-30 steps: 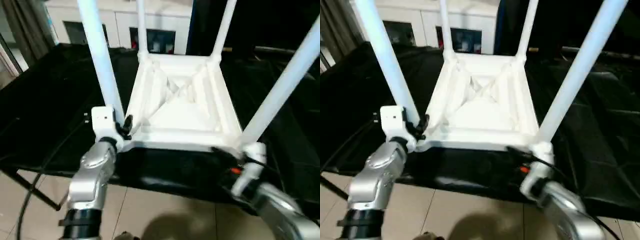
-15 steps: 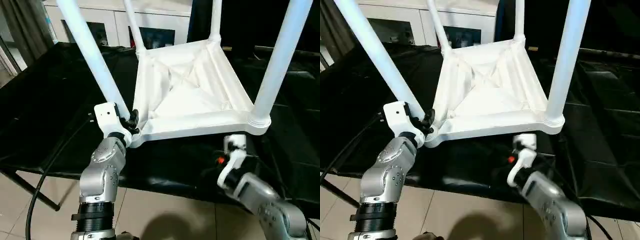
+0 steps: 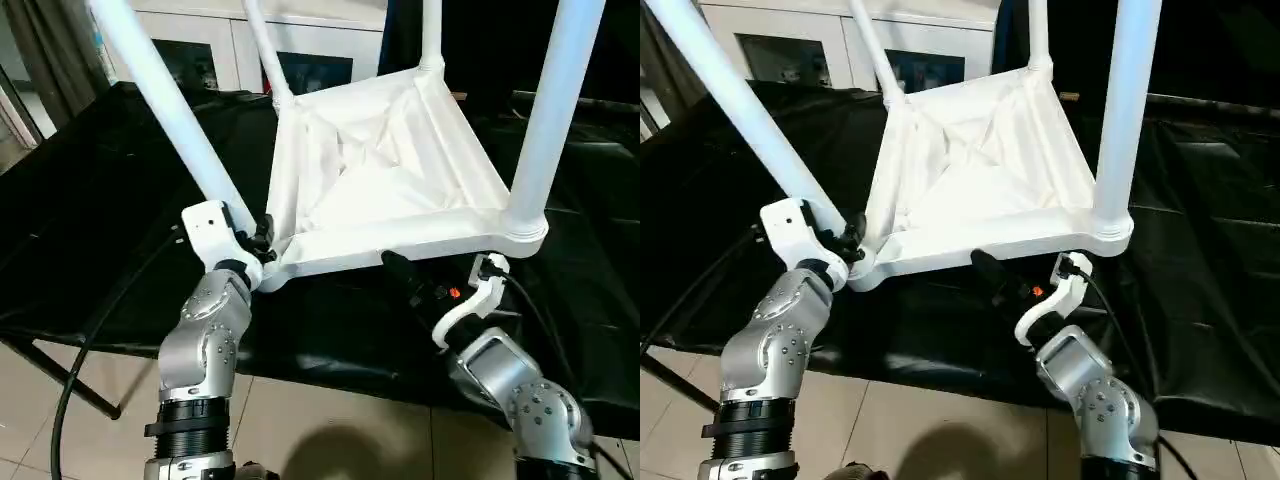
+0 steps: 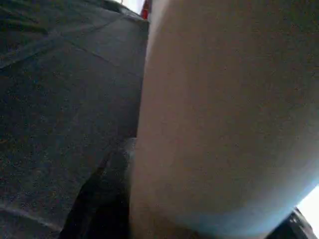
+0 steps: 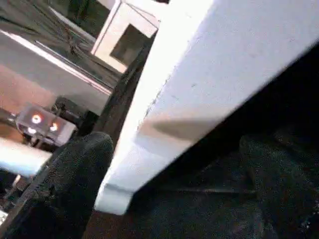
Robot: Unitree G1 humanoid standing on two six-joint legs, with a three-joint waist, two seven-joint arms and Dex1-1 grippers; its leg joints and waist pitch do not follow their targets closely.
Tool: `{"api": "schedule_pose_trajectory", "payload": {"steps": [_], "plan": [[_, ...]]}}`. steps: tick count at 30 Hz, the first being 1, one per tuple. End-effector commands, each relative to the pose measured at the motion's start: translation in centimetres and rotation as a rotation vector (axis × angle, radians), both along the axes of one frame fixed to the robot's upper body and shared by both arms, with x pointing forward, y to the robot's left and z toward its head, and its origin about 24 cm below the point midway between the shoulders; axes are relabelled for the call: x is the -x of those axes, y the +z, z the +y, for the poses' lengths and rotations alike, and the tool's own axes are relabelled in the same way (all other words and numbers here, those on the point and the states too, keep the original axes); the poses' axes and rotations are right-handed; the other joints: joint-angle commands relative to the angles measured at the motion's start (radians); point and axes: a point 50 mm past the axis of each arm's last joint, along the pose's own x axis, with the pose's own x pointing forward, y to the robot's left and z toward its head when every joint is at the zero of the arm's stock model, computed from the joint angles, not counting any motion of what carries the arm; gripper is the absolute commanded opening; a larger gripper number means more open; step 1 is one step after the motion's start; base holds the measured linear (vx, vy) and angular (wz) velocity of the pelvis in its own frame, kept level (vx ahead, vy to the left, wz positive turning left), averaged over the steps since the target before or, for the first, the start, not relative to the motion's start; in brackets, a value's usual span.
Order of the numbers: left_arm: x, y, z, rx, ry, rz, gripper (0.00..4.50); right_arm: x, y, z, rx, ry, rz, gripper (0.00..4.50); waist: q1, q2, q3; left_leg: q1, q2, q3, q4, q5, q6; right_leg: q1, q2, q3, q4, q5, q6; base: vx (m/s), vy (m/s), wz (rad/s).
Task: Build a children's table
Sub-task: Flip table
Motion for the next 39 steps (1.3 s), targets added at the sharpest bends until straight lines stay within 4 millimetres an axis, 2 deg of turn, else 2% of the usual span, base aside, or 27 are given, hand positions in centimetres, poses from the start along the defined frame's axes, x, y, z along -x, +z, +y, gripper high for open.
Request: {"api": "schedule_pose_trajectory", "payload": {"steps": [1, 3, 5, 8, 10, 12, 16, 17, 19, 20, 21, 22, 24, 28, 30, 31, 33, 34, 36, 37, 39], "plan": [[0.6, -1.2, -1.5, 0.144, -0.022, 0.071, 2.14, -0.9, 0.5, -0.2, -0.002, -0.051, -0.035, 4.5, -0.003, -0.019, -0.054, 0.023, 0.063, -0.032, -0.073, -0.097, 0.013, 0.013, -0.099, 0.037, -0.082, -0.013, -0.159, 0.0, 0.0, 0.0], [0.7, -1.2, -1.6, 0.153, -0.028, 0.072, 2.14, -1.7, 0.2, -0.4, 0.012, -0.118, -0.011, 4.5, -0.004, -0.019, -0.052, 0.023, 0.063, -0.031, -0.075, -0.099, 0.005, 0.012, -0.097, 0.038, -0.084, -0.028, -0.156, 0.0, 0.0, 0.0], [0.8, -1.2, -1.6, 0.162, -0.026, 0.075, 2.14, -2.5, -0.2, -0.3, 0.008, -0.159, 0.024, 4.5, -0.004, -0.025, -0.055, 0.023, 0.062, -0.029, -0.073, -0.083, 0.004, 0.013, -0.097, 0.037, -0.08, -0.005, -0.159, 0.0, 0.0, 0.0], [0.8, -1.1, -1.7, 0.165, -0.026, 0.076, 2.14, -2.8, -0.3, -0.3, 0.007, -0.168, 0.035, 4.5, -0.001, -0.021, -0.059, 0.024, 0.061, -0.028, -0.068, -0.054, 0.009, 0.014, -0.093, 0.037, -0.072, 0.052, -0.156, 0.0, 0.0, 0.0], [0.8, -1.1, -1.7, 0.165, -0.026, 0.076, 2.14, -2.8, -0.3, -0.3, 0.007, -0.168, 0.035, 4.5, 0.003, -0.024, -0.069, 0.017, 0.059, -0.029, -0.059, 0.025, 0.044, 0.019, -0.09, 0.035, -0.054, 0.214, -0.148, 0.0, 0.0, 0.0], [0.8, -1.1, -1.7, 0.165, -0.026, 0.076, 2.14, -2.8, -0.3, -0.3, 0.007, -0.168, 0.035, 4.5, 0.003, -0.025, -0.068, 0.014, 0.057, -0.027, -0.057, 0.033, 0.066, 0.017, -0.09, 0.033, -0.051, 0.272, -0.15, 0.0, 0.0, 0.0], [0.8, -1.1, -1.7, 0.167, -0.028, 0.078, 2.14, -3.0, -0.3, -0.2, -0.003, -0.174, 0.04, 4.5, 0.001, -0.024, -0.062, 0.018, 0.061, -0.026, -0.063, -0.044, 0.054, 0.015, -0.094, 0.033, -0.063, 0.149, -0.162, 0.0, 0.0, 0.0], [1.1, -1.3, -2.0, 0.182, -0.048, 0.091, 2.14, -3.9, -0.2, 0.0, -0.087, -0.2, 0.043, 4.5, -0.001, -0.032, -0.062, 0.019, 0.062, -0.025, -0.064, -0.055, 0.053, 0.014, -0.095, 0.033, -0.063, 0.133, -0.167, 0.0, 0.0, 0.0], [1.7, -1.4, -2.9, 0.204, -0.106, 0.105, 2.14, -5.4, 0.3, 0.5, -0.268, -0.236, 0.053, 4.5, -0.005, -0.027, -0.059, 0.017, 0.061, -0.024, -0.067, -0.085, 0.042, 0.011, -0.097, 0.031, -0.068, 0.041, -0.177, 0.0, 0.0, 0.0], [2.0, -1.4, -3.6, 0.208, -0.146, 0.109, 2.14, -6.0, 0.4, 0.6, -0.319, -0.256, 0.059, 4.5, -0.006, -0.034, -0.058, 0.021, 0.062, -0.02, -0.067, -0.097, 0.038, 0.007, -0.096, 0.031, -0.071, 0.011, -0.176, 0.0, 0.0, 0.0], [2.0, -1.4, -3.6, 0.208, -0.146, 0.109, 2.14, -6.0, 0.4, 0.6, -0.319, -0.256, 0.059, 4.5, -0.006, -0.034, -0.058, 0.021, 0.062, -0.02, -0.067, -0.097, 0.038, 0.007, -0.096, 0.031, -0.071, 0.011, -0.176, 0.0, 0.0, 0.0], [2.1, -1.3, -4.0, 0.207, -0.169, 0.109, 2.14, -6.3, 0.5, 0.6, -0.334, -0.268, 0.061, 4.5, -0.004, -0.028, -0.058, 0.02, 0.064, -0.02, -0.069, -0.084, 0.034, 0.006, -0.094, 0.029, -0.069, 0.005, -0.163, 0.0, 0.0, 0.0], [2.3, -1.2, -4.4, 0.2, -0.188, 0.109, 2.14, -6.6, 0.6, 0.5, -0.371, -0.289, 0.062, 4.5, -0.004, -0.032, -0.061, 0.022, 0.064, -0.017, -0.068, -0.065, 0.036, 0.004, -0.092, 0.028, -0.066, 0.046, -0.157, 0.0, 0.0, 0.0], [2.6, -1.1, -5.0, 0.198, -0.21, 0.11, 2.14, -7.0, 0.9, 0.6, -0.394, -0.293, 0.05, 4.5, 0.0, -0.037, -0.066, 0.018, 0.06, -0.013, -0.06, -0.018, 0.065, 0.007, -0.094, 0.028, -0.057, 0.138, -0.162, 0.0, 0.0, 0.0], [2.7, -1.2, -5.1, 0.191, -0.218, 0.111, 2.14, -7.0, 0.9, 0.8, -0.386, -0.267, 0.049, 4.5, 0.002, -0.038, -0.065, 0.016, 0.059, -0.013, -0.06, -0.017, 0.074, 0.008, -0.094, 0.028, -0.058, 0.142, -0.164, 0.0, 0.0, 0.0], [2.7, -1.2, -5.1, 0.189, -0.224, 0.113, 2.14, -7.0, 0.8, 1.0, -0.384, -0.25, 0.051, 4.5, 0.003, -0.034, -0.067, 0.017, 0.059, -0.013, -0.059, -0.017, 0.075, 0.008, -0.094, 0.028, -0.057, 0.142, -0.164, 0.0, 0.0, 0.0], [2.7, -1.1, -5.2, 0.185, -0.23, 0.111, 2.14, -7.0, 0.8, 1.1, -0.378, -0.229, 0.054, 4.5, 0.002, -0.036, -0.066, 0.016, 0.059, -0.013, -0.059, -0.02, 0.076, 0.008, -0.093, 0.028, -0.058, 0.14, -0.165, 0.0, 0.0, 0.0], [2.8, -1.0, -5.4, 0.165, -0.257, 0.102, 2.14, -7.0, 0.6, 1.3, -0.345, -0.199, 0.052, 4.32, 0.003, -0.035, -0.066, 0.016, 0.059, -0.013, -0.06, -0.022, 0.076, 0.007, -0.093, 0.028, -0.058, 0.132, -0.167, 0.0, 0.0, 0.0], [2.8, -0.8, -5.5, 0.152, -0.275, 0.095, 2.14, -7.1, 0.5, 1.4, -0.325, -0.184, 0.052, 4.32, 0.003, -0.035, -0.066, 0.016, 0.06, -0.013, -0.059, -0.017, 0.071, 0.007, -0.093, 0.028, -0.058, 0.127, -0.172, 0.0, 0.0, 0.0], [2.8, -0.8, -5.7, 0.152, -0.283, 0.095, 2.14, -7.1, 0.4, 1.4, -0.318, -0.185, 0.052, 4.05, 0.004, -0.032, -0.067, 0.016, 0.06, -0.013, -0.059, -0.017, 0.07, 0.007, -0.094, 0.027, -0.057, 0.13, -0.176, 0.0, 0.0, 0.0], [2.9, -0.8, -5.8, 0.153, -0.294, 0.097, 2.14, -7.1, 0.3, 1.1, -0.325, -0.204, 0.061, 3.94, 0.003, -0.033, -0.067, 0.016, 0.06, -0.013, -0.058, -0.016, 0.069, 0.007, -0.093, 0.028, -0.057, 0.134, -0.179, 0.0, 0.0, 0.0]]}}
